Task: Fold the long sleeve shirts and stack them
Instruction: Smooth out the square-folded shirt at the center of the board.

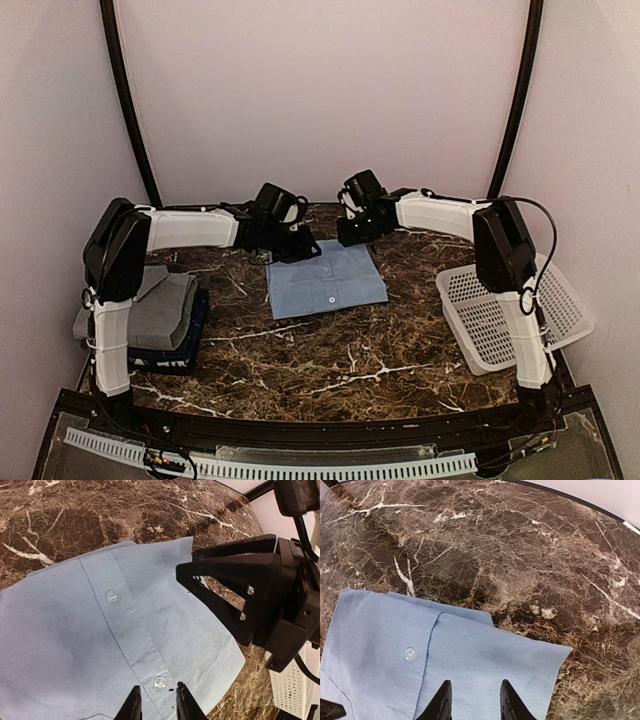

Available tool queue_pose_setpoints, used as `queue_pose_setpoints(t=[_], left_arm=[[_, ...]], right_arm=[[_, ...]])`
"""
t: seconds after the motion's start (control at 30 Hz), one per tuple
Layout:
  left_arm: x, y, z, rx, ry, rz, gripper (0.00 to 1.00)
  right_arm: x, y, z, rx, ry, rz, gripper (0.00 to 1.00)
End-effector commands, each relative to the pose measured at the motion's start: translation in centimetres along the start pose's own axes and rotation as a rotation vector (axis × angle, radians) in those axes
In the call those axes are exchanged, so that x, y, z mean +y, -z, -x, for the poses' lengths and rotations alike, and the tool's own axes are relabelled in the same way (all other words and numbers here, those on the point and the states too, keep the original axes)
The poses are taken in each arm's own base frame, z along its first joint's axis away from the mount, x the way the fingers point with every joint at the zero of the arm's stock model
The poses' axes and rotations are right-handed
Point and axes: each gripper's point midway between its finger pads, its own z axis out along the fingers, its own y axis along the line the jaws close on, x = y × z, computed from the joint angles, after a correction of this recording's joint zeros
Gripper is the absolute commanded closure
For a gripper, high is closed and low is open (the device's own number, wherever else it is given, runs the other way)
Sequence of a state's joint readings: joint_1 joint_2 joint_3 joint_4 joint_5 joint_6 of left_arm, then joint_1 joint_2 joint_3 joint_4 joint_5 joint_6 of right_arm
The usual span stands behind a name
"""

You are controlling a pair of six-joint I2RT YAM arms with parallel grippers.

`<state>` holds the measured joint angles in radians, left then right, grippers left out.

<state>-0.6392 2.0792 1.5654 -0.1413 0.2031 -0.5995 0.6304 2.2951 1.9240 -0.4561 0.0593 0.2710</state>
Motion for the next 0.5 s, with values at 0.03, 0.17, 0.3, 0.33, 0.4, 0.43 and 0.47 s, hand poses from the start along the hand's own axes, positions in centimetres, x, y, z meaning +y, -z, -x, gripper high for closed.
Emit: queue_pose_setpoints(t=[0.03,0.17,0.3,0.33,0.4,0.43,0.47], left_arm=[[-1.3,-0.9,-0.4,-0.013,-0.015,-0.076,0.77],[-1.2,-2.8,-1.2,0.007,-0.034,-0.084,0.77],[-0.6,-4.4,-2.8,0.053,-0.034,-0.079,0.78],[-0.5,-4.6,-3.3,0.062,-0.034,-0.077,0.78],[-0.3,-5.0,-4.2,0.085,-0.037,-0.078,0.78],[-0.2,-5.2,-4.7,0.095,-0.039,-0.078,0.78],[-0.1,-5.2,-5.0,0.104,-0.039,-0.073,0.78]], right_arm=[[0.1,-1.9,1.1,-0.025,-0.021,-0.001,0.69],[-0.3,-4.4,0.6,0.010,-0.032,-0.005,0.70],[-0.9,-5.8,0.1,0.026,-0.049,-0.004,0.71],[-1.1,-6.0,0.0,0.030,-0.054,-0.005,0.70],[-1.7,-6.4,-0.4,0.041,-0.064,-0.007,0.70],[-1.9,-6.5,-0.6,0.048,-0.067,-0.010,0.70],[-2.1,-6.7,-1.0,0.056,-0.066,-0.012,0.70]])
